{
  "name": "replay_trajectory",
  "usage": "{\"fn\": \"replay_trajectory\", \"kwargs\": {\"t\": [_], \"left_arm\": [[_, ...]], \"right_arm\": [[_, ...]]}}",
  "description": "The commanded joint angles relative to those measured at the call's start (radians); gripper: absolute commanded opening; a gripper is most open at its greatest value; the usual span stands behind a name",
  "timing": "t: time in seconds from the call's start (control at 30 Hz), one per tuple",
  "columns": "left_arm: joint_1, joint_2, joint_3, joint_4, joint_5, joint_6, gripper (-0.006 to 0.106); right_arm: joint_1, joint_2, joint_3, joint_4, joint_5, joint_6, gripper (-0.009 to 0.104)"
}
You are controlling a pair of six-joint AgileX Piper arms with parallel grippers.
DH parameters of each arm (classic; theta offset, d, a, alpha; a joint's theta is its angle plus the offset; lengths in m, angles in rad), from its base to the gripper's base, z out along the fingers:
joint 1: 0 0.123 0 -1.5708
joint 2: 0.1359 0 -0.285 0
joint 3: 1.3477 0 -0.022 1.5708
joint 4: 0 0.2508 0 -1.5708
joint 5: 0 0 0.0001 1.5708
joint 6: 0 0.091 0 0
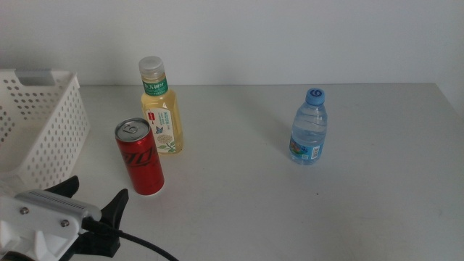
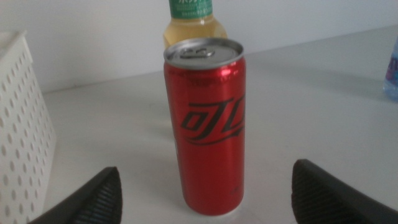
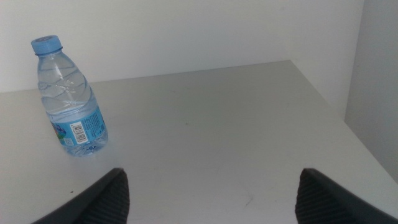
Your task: Use arms to grab the bottles and put them into the dustbin to the left of the table.
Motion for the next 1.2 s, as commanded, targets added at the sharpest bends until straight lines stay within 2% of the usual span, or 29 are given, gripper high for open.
{"fn": "replay_trajectory", "kwargs": {"t": [0.0,0.17,0.63,1.17], "left_arm": [[-0.008,0.032,0.012,-0.004,-0.185,-0.026,0.094],[-0.008,0.075,0.013,0.004,-0.185,-0.078,0.094],[-0.008,0.092,-0.002,0.048,-0.183,-0.086,0.094],[-0.007,0.330,-0.206,0.024,-0.173,-0.102,0.094]], "right_arm": [[-0.004,-0.022,-0.010,-0.012,-0.073,-0.005,0.094],[-0.004,-0.022,-0.010,-0.012,-0.073,-0.005,0.094],[-0.004,-0.022,-0.010,-0.012,-0.073,-0.005,0.094],[-0.004,-0.022,-0.010,-0.012,-0.073,-0.005,0.094]]}}
